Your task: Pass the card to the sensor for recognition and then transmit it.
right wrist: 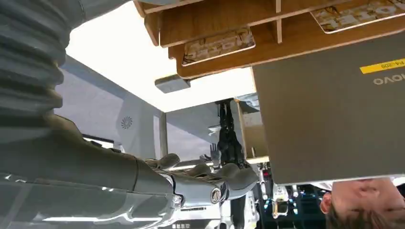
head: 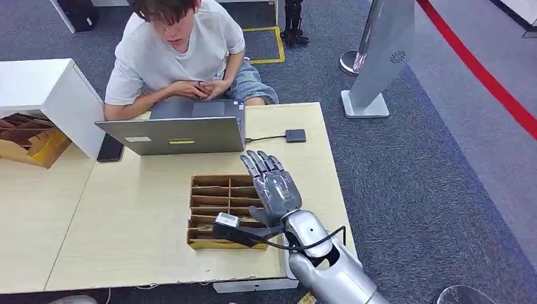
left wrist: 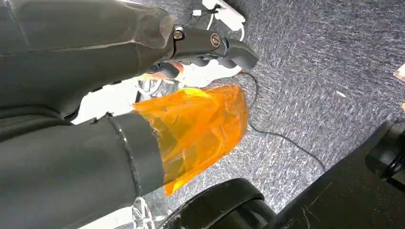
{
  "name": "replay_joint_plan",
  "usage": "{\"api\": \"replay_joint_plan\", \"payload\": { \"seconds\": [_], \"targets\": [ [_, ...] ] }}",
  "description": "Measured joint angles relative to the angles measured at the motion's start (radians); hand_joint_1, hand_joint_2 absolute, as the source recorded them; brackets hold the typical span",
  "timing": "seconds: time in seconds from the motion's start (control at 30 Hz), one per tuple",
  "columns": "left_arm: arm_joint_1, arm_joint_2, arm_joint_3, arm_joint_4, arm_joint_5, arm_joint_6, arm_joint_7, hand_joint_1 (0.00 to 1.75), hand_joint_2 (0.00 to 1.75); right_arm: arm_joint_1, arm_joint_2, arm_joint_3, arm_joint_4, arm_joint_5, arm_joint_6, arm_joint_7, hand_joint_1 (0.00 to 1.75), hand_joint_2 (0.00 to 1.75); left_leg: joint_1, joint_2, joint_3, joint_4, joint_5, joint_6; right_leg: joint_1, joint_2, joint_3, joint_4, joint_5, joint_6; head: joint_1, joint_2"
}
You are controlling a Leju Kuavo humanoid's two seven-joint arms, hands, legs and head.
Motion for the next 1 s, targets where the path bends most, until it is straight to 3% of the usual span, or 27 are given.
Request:
{"api": "replay_joint_plan", "payload": {
  "seconds": [1.0],
  "targets": [
    [-0.001, -0.004, -0.005, 0.0, 0.0, -0.003, 0.0, 0.0, 0.0, -0.01, 0.012, 0.0, 0.036, 0.0, 0.0, 0.007, 0.0, 1.75, 0.0, 0.0, 0.0, 0.0, 0.0, 0.0, 0.0, 0.0, 0.0, 0.0, 0.0, 0.0, 0.0, 0.0]
  ]
}}
